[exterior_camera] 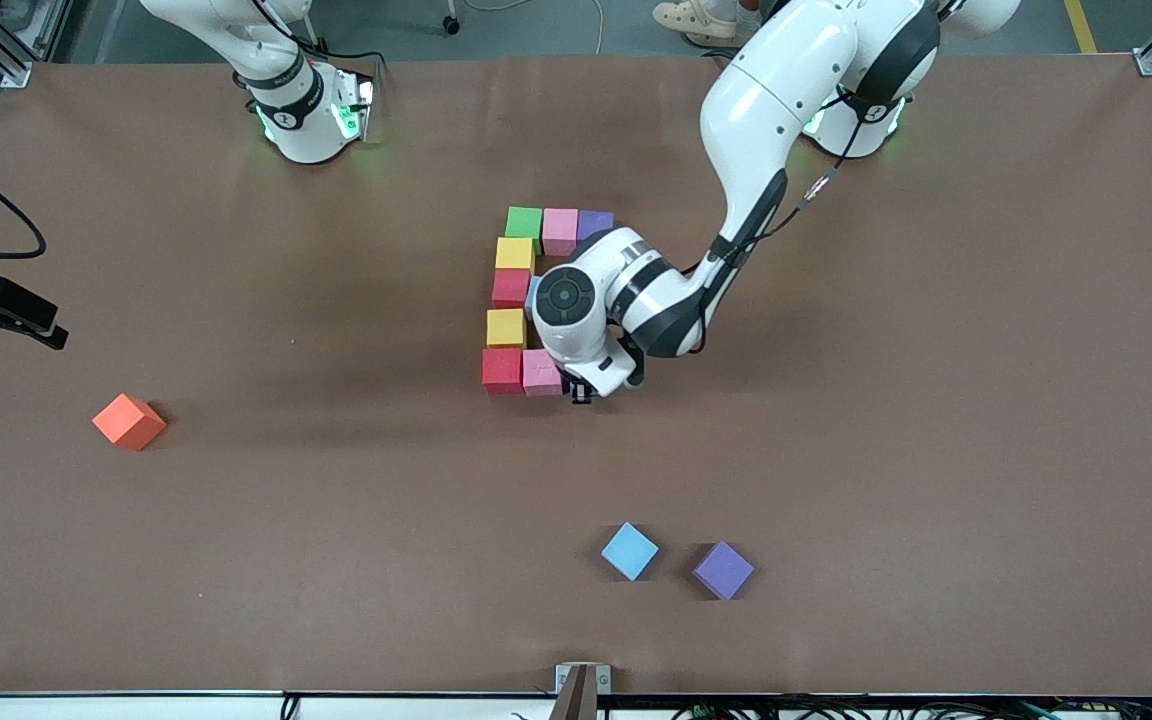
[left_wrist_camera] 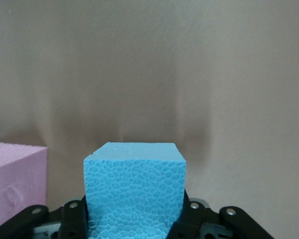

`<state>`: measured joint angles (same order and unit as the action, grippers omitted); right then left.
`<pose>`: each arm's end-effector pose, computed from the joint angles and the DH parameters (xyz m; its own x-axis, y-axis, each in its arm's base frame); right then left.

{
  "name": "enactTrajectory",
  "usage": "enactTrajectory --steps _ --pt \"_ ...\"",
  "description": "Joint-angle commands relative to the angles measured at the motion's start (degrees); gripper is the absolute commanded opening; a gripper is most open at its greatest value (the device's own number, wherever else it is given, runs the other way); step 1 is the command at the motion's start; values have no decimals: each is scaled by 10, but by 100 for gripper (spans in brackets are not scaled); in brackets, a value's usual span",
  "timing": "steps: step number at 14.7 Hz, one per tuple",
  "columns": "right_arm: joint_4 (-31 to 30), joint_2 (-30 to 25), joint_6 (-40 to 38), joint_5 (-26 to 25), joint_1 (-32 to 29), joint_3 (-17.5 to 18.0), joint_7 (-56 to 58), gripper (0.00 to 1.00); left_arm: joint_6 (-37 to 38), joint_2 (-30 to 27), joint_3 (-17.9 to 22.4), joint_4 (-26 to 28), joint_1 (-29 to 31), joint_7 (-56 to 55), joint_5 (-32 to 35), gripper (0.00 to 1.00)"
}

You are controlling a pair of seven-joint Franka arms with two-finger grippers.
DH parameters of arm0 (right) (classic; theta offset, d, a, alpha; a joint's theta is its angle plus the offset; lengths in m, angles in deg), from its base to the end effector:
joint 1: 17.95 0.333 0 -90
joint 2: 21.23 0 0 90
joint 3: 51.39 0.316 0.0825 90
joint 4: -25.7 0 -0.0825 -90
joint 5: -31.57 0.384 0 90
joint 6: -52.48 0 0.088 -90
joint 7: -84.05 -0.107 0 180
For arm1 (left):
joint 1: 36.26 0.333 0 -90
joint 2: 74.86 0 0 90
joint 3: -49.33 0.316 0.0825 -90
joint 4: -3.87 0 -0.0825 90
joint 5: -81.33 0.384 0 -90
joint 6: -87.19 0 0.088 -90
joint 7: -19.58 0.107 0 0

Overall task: Arrange 11 blocks into digit 3
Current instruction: 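Carry the light blue cube toward pink with the left gripper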

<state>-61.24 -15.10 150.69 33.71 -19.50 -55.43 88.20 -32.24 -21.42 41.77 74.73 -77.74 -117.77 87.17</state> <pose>0.5985 -0.0528 0.6017 0.9954 -0.0290 0.0917 -0.0270 -0.9994 -0.0232 0.5114 -0.5432 0.1962 0.0357 0.9985 0.0423 0.9972 -0.0328 -0.0679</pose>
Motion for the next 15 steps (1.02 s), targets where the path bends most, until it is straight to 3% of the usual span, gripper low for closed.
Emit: enactTrajectory --steps 1,15 --pt "-22 -19 8 -6 0 0 4 100 6 -2 4 2 -15 -5 16 12" --pt "-18 -19 8 -7 2 0 4 100 -4 4 7 0 -22 -1 81 12"
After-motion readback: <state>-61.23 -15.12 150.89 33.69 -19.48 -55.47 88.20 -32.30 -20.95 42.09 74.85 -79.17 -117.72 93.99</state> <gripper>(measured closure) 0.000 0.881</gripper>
